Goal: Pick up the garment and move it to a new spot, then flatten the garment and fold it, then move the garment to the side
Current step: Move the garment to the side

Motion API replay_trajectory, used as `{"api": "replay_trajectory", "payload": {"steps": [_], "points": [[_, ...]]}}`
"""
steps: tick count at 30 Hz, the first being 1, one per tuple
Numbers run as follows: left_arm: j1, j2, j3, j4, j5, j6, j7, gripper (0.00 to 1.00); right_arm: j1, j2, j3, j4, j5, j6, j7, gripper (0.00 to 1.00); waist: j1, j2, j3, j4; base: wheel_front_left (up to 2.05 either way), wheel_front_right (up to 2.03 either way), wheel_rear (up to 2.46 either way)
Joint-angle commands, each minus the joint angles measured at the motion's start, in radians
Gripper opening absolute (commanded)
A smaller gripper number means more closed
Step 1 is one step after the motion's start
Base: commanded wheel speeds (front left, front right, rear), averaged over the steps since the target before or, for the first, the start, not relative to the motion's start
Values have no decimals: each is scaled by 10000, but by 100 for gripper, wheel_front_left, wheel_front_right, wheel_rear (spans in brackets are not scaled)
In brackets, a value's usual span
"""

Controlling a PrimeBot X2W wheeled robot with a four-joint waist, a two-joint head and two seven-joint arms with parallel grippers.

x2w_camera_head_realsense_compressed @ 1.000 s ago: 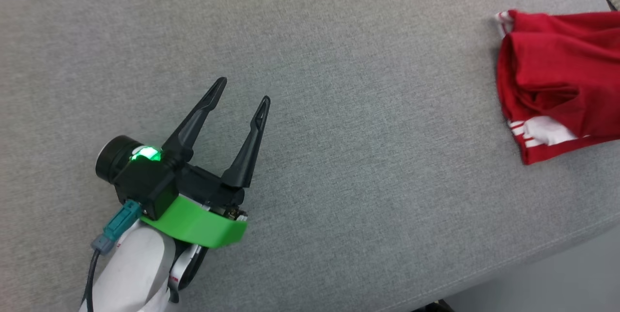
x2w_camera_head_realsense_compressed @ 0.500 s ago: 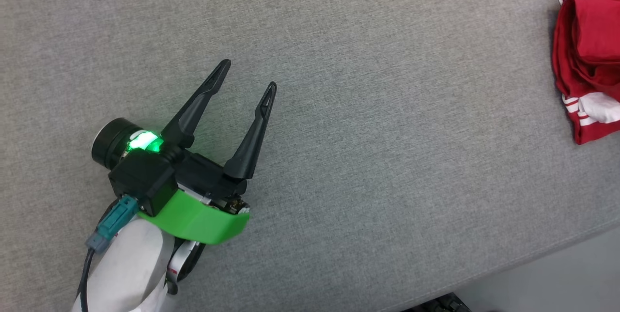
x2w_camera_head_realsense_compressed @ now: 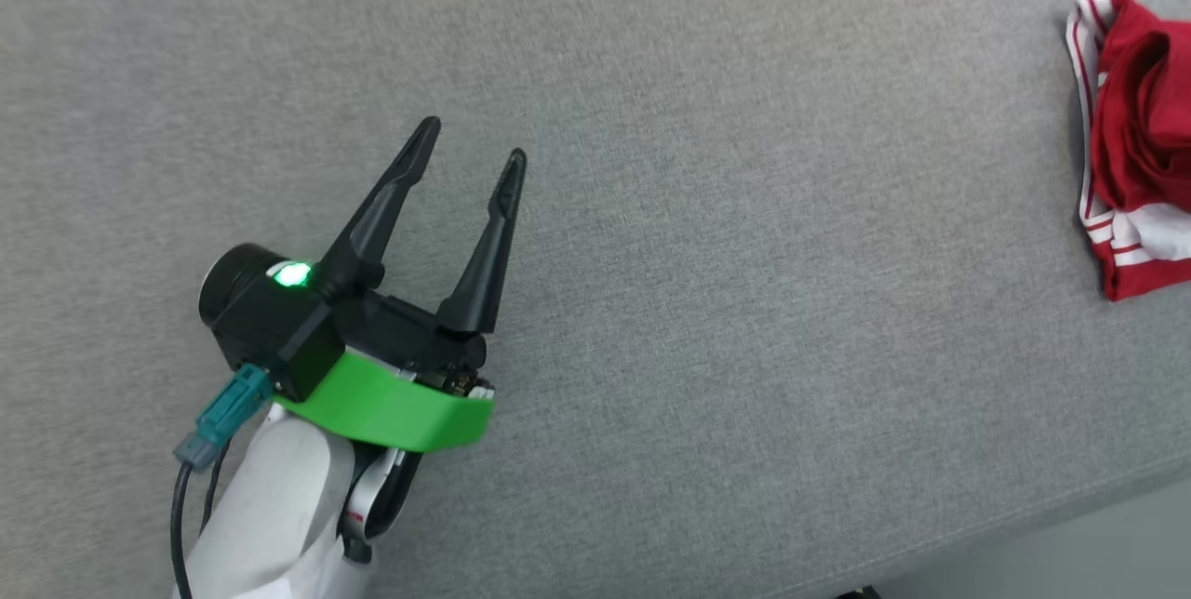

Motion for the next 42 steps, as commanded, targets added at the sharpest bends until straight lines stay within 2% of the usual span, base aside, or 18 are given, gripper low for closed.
{"api": "replay_trajectory", "payload": {"steps": [1, 8, 17, 23, 31, 42], "points": [[205, -91, 129, 74, -73, -27, -59, 100, 49, 157, 23, -313, 186, -17, -126, 100, 0, -1, -917, 472, 0, 0, 0], [959, -625, 871, 615, -285, -27, -59, 100, 1159, 942, -23, -2640, 1476, -17, -543, 100, 0, -1, -2342, 1176, 0, 0, 0], [1907, -1109, 1637, 1197, -314, -27, -59, 100, 3678, 2613, -723, -4959, 2268, -17, -839, 100, 0, -1, -3581, 2042, 0, 0, 0], [2352, -1296, 1907, 1601, -235, -27, -59, 100, 5283, 3809, -1071, -5624, 2377, -17, -1251, 100, 0, -1, -4023, 2537, 0, 0, 0], [2783, -1478, 2063, 1910, 81, -27, -59, 100, 6977, 5179, -1380, -5891, 2086, -17, -1764, 100, 0, -1, -4372, 2931, 0, 0, 0], [3066, -1760, 2553, 2035, 742, -27, -59, 100, 7506, 6029, -1169, -6043, 1381, -17, -1941, 100, 0, -1, -4333, 2938, 0, 0, 0]]}}
